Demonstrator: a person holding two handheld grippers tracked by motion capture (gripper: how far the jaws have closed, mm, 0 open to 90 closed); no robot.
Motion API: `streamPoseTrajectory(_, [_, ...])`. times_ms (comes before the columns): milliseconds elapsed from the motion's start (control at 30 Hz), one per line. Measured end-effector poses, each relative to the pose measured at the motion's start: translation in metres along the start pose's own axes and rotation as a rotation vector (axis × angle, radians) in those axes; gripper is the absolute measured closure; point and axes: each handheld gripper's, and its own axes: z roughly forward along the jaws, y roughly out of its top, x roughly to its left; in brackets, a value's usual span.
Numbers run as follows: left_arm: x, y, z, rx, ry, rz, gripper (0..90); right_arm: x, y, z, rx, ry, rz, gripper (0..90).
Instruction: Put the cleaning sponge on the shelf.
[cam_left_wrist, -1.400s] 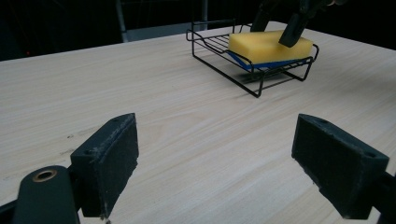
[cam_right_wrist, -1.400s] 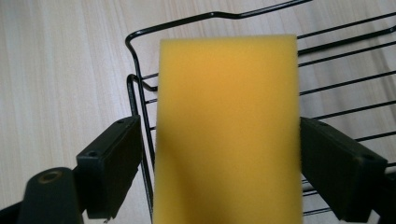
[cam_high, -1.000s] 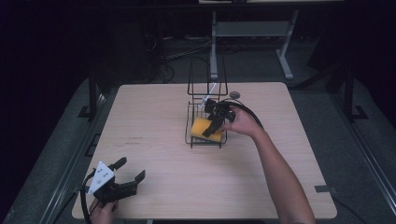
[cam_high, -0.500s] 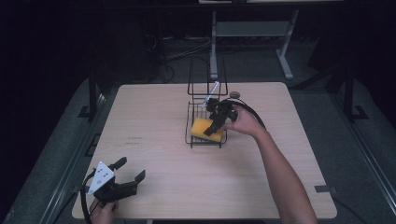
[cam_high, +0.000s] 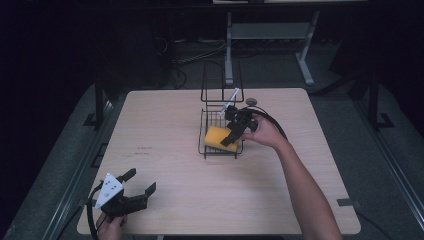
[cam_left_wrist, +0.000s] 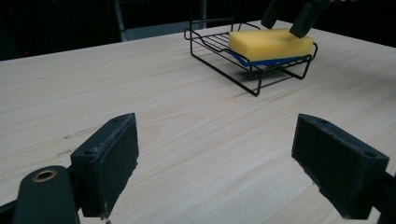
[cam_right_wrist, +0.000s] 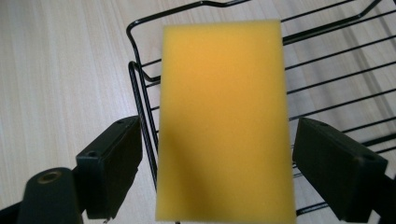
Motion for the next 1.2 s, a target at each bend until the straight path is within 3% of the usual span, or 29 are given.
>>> streamPoseTrajectory(767, [0.000, 0.000, 0.000, 0.002, 0.000, 0.005, 14.1, 0.001, -0.008, -0.005, -0.032, 0.017, 0.010, 15.5])
streamPoseTrajectory(967, [-0.001, 0.000, 0.001, 0.005, 0.000, 0.009, 14.0, 0.001, -0.016, -0.005, -0.085, 0.013, -0.001, 15.8])
streamPoseTrajectory(1200, [-0.001, 0.000, 0.001, 0.006, 0.000, 0.007, 14.0, 0.000, -0.020, -0.012, -0.093, 0.006, 0.022, 15.7])
